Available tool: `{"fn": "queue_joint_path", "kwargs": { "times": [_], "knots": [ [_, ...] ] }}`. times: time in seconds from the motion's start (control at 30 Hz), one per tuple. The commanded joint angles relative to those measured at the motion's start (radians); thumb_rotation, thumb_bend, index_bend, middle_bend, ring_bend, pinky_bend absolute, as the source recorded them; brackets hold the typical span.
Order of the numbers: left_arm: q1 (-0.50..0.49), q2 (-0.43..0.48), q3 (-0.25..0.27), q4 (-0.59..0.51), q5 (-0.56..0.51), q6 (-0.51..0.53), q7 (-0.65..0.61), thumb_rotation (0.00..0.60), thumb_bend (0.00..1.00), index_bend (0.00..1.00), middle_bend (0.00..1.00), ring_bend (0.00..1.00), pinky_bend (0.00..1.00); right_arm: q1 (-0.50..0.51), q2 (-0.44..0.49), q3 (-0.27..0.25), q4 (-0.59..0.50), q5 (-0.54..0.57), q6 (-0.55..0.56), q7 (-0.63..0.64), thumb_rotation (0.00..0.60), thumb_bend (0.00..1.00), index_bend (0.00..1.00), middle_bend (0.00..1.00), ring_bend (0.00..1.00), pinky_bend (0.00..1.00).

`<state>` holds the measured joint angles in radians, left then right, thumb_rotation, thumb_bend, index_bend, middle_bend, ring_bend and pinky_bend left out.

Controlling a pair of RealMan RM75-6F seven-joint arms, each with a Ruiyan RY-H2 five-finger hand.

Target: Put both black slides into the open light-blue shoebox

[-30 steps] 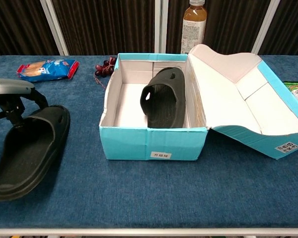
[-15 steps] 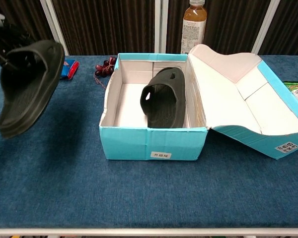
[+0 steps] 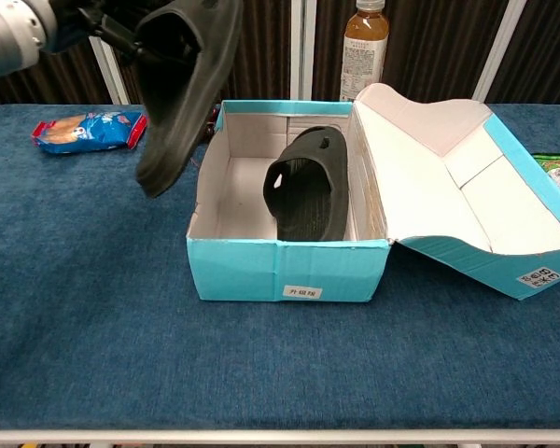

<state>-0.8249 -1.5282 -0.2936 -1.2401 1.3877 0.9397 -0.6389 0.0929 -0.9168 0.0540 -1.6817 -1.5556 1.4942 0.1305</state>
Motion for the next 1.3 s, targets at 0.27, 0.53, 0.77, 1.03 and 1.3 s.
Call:
{"fn": "queue_joint_path", "kwargs": {
  "times": [0.27, 0.53, 0.77, 1.03, 1.3],
  "knots": [
    [-0.111, -0.28, 0.018, 0.364, 0.134, 0.187, -0.009, 0.6, 0.13, 0.46, 0.43, 0.53, 0.74, -0.002, 0.007, 0.004, -0.025, 0.016, -0.007, -0.027, 0.6, 0.12, 0.0, 0.05, 0.0, 0.0],
    [-0.132, -0.349, 0.04, 0.459, 0.134, 0.206, 0.002, 0.6, 0.12, 0.46, 0.43, 0.5, 0.73, -0.001, 0.007, 0.006, -0.03, 0.021, -0.012, -0.033, 0.6, 0.12, 0.0, 0.05, 0.0, 0.0],
    [-0.127, -0.373, 0.039, 0.443, 0.072, 0.135, 0.003, 0.6, 0.12, 0.45, 0.43, 0.36, 0.65, -0.002, 0.007, 0.006, -0.032, 0.02, -0.013, -0.034, 0.6, 0.12, 0.0, 0.05, 0.0, 0.0],
    [-0.109, -0.395, 0.044, 0.441, 0.041, 0.131, 0.058, 0.6, 0.12, 0.44, 0.43, 0.24, 0.47, -0.006, 0.011, 0.006, -0.034, 0.019, -0.009, -0.034, 0.6, 0.12, 0.0, 0.05, 0.0, 0.0],
    [-0.106, -0.438, 0.048, 0.515, 0.035, 0.148, 0.092, 0.6, 0.12, 0.44, 0.43, 0.22, 0.46, -0.006, 0.011, 0.006, -0.035, 0.015, -0.008, -0.034, 0.6, 0.12, 0.0, 0.05, 0.0, 0.0]
  ]
}}
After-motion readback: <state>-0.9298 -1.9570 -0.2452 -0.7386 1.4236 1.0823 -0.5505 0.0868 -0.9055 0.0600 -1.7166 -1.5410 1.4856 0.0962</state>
